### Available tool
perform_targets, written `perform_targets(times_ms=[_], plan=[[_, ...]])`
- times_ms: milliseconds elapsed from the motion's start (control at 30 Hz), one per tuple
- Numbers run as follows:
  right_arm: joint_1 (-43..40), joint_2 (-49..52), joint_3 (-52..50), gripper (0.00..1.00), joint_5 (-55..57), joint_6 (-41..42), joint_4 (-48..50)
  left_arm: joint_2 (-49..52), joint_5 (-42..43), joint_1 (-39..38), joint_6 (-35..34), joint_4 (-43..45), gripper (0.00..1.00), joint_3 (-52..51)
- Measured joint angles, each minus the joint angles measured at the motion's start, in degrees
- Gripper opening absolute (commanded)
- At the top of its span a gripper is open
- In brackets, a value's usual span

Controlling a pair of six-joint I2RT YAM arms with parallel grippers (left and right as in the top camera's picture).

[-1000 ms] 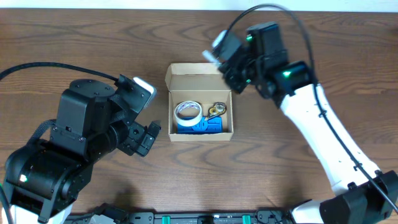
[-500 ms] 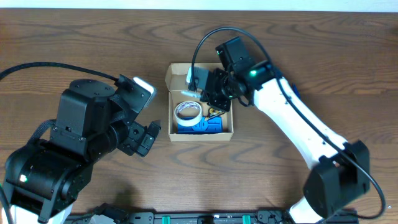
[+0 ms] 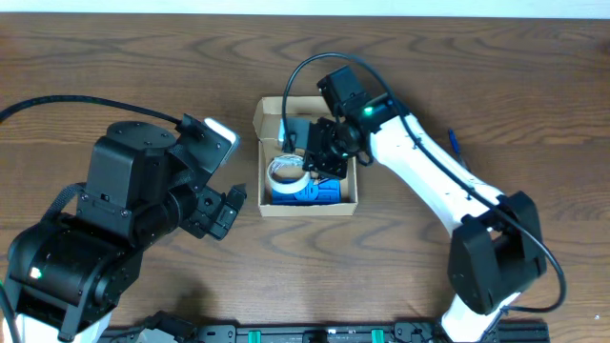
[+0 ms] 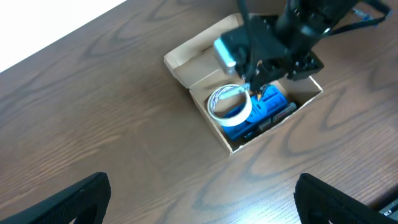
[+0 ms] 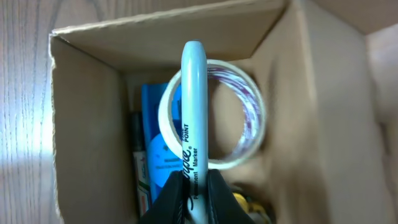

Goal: Pack container
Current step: 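Carry the marker over the box and lower it inside with right gripper, then release the marker and move the right gripper to the blue pen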

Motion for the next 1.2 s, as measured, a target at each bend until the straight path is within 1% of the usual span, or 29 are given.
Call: perform_targets(times_ms=[300,367,400,433,467,500,567,633,733,867,1033,1100,1167,1200], plan=[[0.48,4.92,0.0,0.01,0.61,-0.39,-1.07,0.0,0.0,0.0,0.0,0.0,0.95,0.0],[0.48,5.46,0.0,0.03,1.11,-0.39,-1.11,0.0,0.0,0.0,0.0,0.02,0.95,0.0],[0.48,5.7,0.0,0.07,1.55,-0.39,-1.11,0.0,0.0,0.0,0.0,0.0,0.95,0.0],[0.48,5.9,0.0,0.13,1.88,-0.39,-1.11,0.0,0.0,0.0,0.0,0.0,0.95,0.0],[0.48,5.99,0.0,0.23,2.08,-0.46,-1.11,0.0,0.0,0.0,0.0,0.0,0.95,0.0],[0.48,5.99,0.0,0.3,2.32,-0.5,-1.11,0.0,0.0,0.0,0.0,0.0,0.95,0.0],[0.48,5.99,0.0,0.36,2.64,-0.57,-1.05,0.0,0.0,0.0,0.0,0.0,0.95,0.0],[0.48,5.99,0.0,0.38,2.86,-0.68,-1.05,0.0,0.0,0.0,0.0,0.0,0.95,0.0],[0.48,5.99,0.0,0.38,2.91,-0.5,-1.03,0.0,0.0,0.0,0.0,0.0,0.95,0.0],[0.48,5.95,0.24,0.41,2.93,1.33,-1.46,0.0,0.0,0.0,0.0,0.0,0.95,0.0],[0.48,4.74,3.28,0.42,3.08,2.78,-3.3,0.0,0.0,0.0,0.0,0.0,0.95,0.0],[0.48,3.02,4.76,0.45,3.08,2.97,-3.58,0.0,0.0,0.0,0.0,0.0,0.95,0.0],[0.48,0.39,5.81,0.52,3.08,3.45,-3.56,0.0,0.0,0.0,0.0,0.0,0.95,0.0],[0.48,-1.01,6.19,0.52,3.1,3.63,-3.56,0.0,0.0,0.0,0.0,0.0,0.95,0.0]])
